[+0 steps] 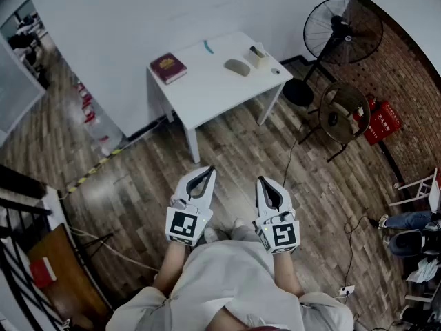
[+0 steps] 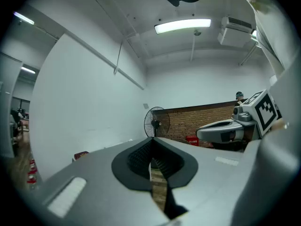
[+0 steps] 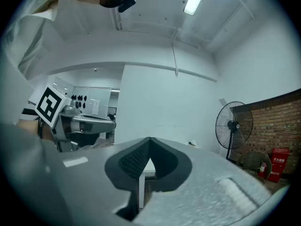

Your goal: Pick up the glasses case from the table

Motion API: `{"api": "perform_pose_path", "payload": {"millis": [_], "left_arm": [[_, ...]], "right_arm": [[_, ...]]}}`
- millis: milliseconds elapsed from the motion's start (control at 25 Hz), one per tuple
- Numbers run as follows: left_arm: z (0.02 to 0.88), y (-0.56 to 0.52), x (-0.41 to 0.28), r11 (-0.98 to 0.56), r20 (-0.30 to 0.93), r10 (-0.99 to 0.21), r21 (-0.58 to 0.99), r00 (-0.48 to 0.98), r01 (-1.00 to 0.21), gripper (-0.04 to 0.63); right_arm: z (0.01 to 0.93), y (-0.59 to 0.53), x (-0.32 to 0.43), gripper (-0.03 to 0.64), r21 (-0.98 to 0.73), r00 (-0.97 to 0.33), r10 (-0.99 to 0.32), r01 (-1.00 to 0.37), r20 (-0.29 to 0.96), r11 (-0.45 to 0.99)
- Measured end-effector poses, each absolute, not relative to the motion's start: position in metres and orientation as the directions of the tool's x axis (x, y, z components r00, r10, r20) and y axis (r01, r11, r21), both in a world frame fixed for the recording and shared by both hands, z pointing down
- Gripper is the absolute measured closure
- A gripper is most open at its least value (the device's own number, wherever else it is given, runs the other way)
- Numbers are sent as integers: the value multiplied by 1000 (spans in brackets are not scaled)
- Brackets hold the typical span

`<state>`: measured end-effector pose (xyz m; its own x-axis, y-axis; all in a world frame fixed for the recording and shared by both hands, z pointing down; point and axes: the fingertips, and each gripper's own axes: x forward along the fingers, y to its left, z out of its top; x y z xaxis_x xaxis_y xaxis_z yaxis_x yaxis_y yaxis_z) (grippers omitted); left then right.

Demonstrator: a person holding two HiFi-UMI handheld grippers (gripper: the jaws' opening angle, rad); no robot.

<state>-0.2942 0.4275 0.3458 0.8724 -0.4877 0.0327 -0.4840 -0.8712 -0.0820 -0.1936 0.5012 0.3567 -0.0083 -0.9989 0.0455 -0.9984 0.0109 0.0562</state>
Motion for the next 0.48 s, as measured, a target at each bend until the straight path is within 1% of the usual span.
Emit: {"api": "perform_pose_path", "payload": {"millis": [200, 480], "left_arm": [[345, 419, -299, -877, 11, -474, -88, 880, -472, 578], [349, 400, -294, -883, 20, -465, -85, 885, -462, 577]], "right_arm": [[360, 492, -197, 613, 26, 2, -1000, -1000, 24, -2], [361, 470, -197, 612, 53, 5, -999, -999, 35, -3]]}}
